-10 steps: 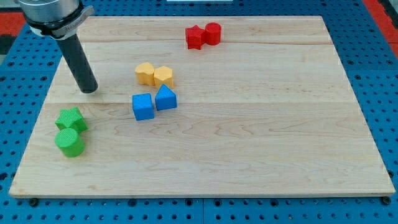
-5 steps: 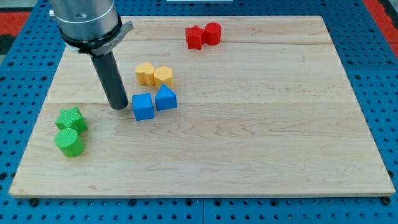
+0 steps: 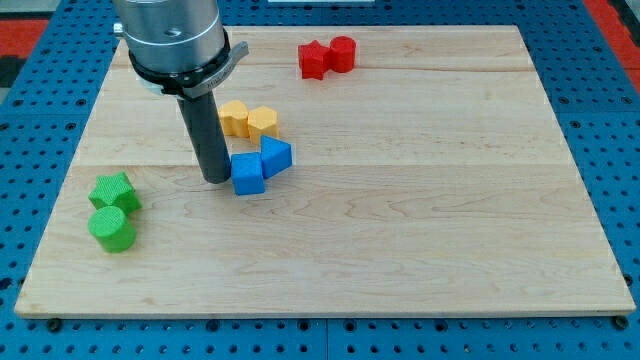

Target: Push the blue cube towards the right

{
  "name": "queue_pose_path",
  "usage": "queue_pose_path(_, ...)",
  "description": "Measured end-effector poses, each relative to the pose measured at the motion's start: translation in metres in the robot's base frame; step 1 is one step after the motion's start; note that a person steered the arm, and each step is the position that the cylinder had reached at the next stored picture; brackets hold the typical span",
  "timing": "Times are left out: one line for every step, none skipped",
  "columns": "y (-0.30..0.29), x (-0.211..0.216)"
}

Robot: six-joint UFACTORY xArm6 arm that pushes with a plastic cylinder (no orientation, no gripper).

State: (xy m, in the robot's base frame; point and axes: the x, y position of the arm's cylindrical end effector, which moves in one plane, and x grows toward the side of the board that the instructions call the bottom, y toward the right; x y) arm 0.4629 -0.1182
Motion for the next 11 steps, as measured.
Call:
queue_pose_path(0.0, 0.0)
queue_pose_path(0.006, 0.0)
queue_pose_path(0.024, 0.0)
queue_pose_path(0.036, -0.005)
queue_pose_path(0.044, -0.022)
queue_pose_path(0.057, -0.033)
queue_pose_path(0.058, -0.033)
queue_pose_path(0.057, -0.03)
queue_pose_path(0.047, -0.013)
queue_pose_path(0.035, -0.01)
queue_pose_path(0.033, 0.001)
